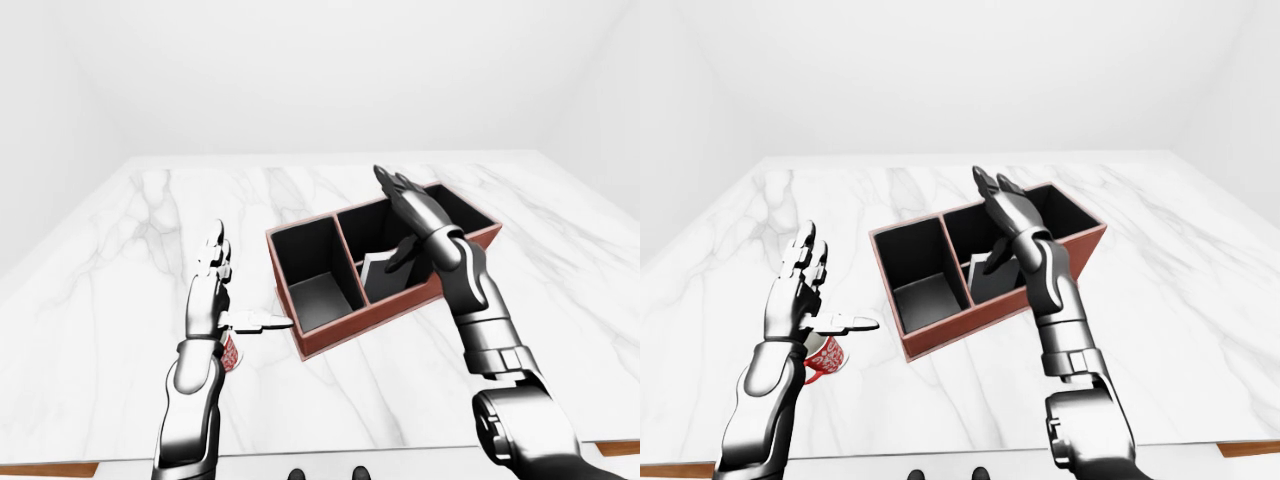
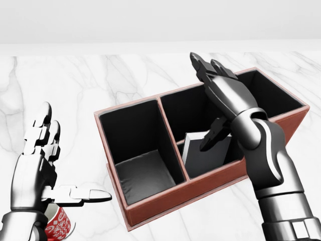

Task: Pick up the book and place it in the back compartment of the caddy.

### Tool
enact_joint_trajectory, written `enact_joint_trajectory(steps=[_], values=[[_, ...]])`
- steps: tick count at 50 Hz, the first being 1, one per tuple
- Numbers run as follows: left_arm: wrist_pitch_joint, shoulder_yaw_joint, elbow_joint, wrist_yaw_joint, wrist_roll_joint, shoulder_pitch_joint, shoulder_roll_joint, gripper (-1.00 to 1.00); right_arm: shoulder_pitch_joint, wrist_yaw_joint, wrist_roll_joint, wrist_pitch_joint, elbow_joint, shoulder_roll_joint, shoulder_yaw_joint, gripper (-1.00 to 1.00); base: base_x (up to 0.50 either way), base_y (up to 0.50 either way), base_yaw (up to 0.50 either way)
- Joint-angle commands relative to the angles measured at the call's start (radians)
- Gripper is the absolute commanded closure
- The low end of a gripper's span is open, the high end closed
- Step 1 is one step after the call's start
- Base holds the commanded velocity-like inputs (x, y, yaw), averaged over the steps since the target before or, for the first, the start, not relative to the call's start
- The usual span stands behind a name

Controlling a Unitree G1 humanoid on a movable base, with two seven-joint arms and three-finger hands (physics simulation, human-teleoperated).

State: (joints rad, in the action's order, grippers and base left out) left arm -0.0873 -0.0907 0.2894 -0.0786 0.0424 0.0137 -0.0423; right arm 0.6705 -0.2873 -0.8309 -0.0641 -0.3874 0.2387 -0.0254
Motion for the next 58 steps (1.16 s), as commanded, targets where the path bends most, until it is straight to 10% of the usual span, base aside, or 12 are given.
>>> enact_joint_trajectory(steps=[1, 8, 38, 58], values=[[0.0, 0.001, -0.006, 0.0, 0.001, 0.001, 0.0, -1.0, -0.092, -0.139, 0.047, 0.085, 0.369, -0.012, -0.041, -1.0, 0.0, 0.0, 0.0], [0.0, 0.0, 0.005, -0.002, 0.0, 0.004, 0.0, -1.0, -0.14, -0.183, 0.087, 0.151, 0.517, -0.026, -0.055, -1.0, 0.0, 0.0, 0.0], [0.0, -0.038, 0.447, -0.054, -0.063, 0.054, 0.01, -1.0, -0.403, -0.156, 0.359, 0.151, 1.288, -0.051, -0.184, -1.0, 0.0, 0.0, 0.0], [0.0, -0.098, 0.646, -0.062, -0.121, 0.046, 0.012, -1.0, -0.563, -0.062, 0.572, 0.151, 1.434, -0.166, -0.257, -1.0, 0.0, 0.0, 0.0]])
